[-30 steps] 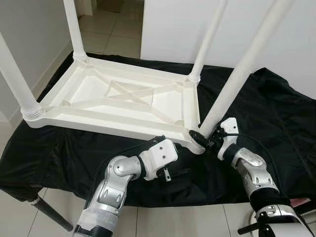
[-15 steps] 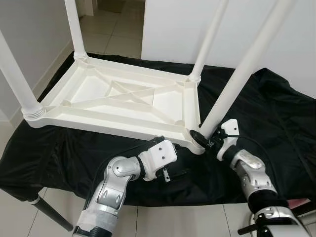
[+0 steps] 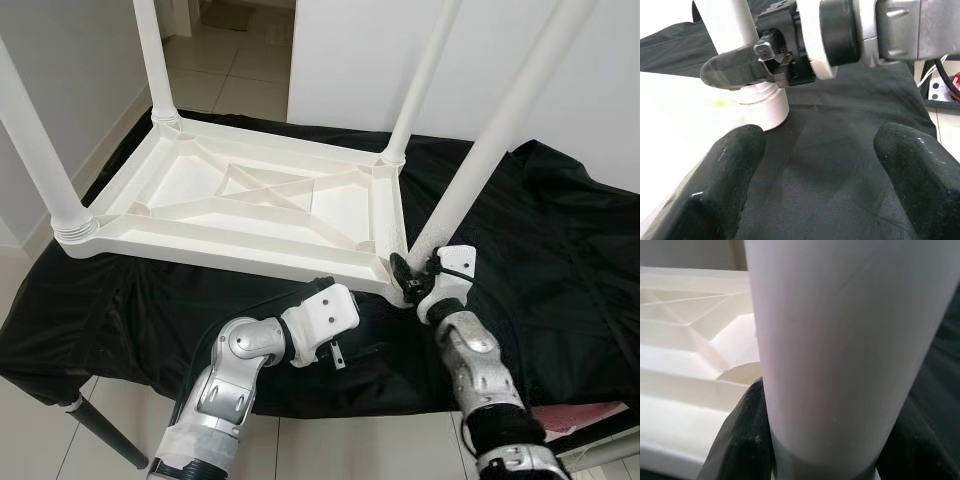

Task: Building children table

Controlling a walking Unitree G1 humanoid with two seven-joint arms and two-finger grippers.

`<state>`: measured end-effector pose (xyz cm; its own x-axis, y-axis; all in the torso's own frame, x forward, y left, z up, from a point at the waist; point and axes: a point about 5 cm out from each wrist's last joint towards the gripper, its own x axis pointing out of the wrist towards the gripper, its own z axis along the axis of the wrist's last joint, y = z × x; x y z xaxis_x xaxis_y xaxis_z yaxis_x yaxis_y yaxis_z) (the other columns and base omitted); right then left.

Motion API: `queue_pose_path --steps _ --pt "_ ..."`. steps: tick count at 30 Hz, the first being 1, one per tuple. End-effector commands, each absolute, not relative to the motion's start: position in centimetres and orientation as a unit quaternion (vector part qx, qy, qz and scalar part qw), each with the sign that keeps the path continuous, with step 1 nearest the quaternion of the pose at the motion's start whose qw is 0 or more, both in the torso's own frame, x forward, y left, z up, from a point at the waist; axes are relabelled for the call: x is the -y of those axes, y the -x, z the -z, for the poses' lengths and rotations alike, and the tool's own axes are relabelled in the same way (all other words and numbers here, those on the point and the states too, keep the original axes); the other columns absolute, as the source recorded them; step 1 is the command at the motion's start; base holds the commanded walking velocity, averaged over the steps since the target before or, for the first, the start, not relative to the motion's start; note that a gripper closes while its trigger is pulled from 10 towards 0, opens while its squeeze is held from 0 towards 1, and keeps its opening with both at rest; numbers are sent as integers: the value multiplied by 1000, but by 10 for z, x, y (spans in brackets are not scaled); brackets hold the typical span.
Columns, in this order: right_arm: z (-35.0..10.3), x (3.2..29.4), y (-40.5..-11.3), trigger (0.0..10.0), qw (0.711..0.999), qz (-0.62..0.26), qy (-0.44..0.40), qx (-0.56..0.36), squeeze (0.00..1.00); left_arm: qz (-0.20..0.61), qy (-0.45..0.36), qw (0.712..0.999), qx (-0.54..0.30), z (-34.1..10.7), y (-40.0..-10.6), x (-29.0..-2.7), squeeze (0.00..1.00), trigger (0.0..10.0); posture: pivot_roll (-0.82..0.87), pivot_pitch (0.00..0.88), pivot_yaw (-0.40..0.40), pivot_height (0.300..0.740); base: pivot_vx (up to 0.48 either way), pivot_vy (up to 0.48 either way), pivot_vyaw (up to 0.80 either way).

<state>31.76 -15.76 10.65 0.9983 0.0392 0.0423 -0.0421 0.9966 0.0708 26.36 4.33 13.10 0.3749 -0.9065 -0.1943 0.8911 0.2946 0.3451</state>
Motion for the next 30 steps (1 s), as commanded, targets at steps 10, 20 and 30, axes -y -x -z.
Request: queue_pose_path --steps 10,20,30 --pt "-98 161 -311 10000 977 195 -81 -13 0 474 -200 857 36 -132 -271 -44 0 10000 18 0 -111 740 0 0 0" --pt "-102 167 -312 10000 976 211 -50 -3 0 470 -201 859 37 -131 -271 -45 0 10000 25 0 -115 740 0 0 0" --pt "-111 159 -305 10000 987 138 -74 44 1000 463 -202 862 41 -130 -269 -48 0 10000 25 0 -126 740 0 0 0"
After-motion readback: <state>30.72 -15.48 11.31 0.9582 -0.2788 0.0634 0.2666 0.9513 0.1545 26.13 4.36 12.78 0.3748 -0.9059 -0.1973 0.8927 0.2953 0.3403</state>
